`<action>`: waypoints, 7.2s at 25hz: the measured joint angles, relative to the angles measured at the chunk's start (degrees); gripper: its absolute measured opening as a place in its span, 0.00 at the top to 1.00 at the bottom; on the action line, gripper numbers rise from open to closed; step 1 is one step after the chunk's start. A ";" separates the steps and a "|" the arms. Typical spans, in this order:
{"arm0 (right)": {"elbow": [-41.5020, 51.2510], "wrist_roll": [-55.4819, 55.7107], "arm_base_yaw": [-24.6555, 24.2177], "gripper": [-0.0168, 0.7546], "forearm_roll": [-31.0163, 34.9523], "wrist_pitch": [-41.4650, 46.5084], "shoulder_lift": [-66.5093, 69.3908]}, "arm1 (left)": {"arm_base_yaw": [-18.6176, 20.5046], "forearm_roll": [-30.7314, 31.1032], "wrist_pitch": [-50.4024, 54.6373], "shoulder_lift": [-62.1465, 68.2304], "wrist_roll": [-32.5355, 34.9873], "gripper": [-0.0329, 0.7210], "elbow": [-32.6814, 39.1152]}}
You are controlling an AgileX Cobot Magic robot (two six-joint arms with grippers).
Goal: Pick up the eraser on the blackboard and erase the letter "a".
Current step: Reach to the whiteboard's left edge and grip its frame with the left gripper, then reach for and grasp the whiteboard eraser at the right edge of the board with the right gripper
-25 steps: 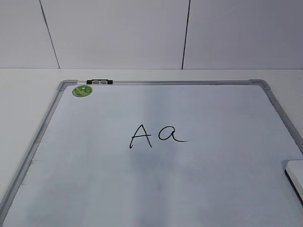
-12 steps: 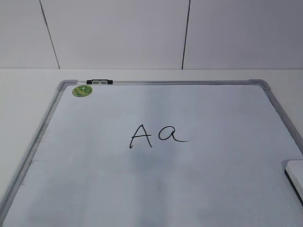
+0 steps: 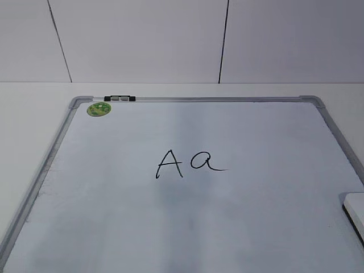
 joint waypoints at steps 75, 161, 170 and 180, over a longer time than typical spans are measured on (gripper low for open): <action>0.00 0.00 0.00 0.22 0.00 0.00 0.00 | -6.53 -10.03 -19.54 99.77 9.27 0.21 -34.62; -1.96 -0.75 0.00 0.22 0.00 0.00 0.92 | -6.53 -11.28 -15.76 107.41 7.16 0.69 -35.11; -6.54 -1.05 0.00 0.22 1.50 0.10 17.94 | -6.53 -11.18 -15.63 107.41 7.16 0.69 -35.11; -8.44 -2.03 0.00 0.10 6.03 -0.13 42.24 | -6.53 -10.70 -15.63 107.41 7.16 0.69 -35.11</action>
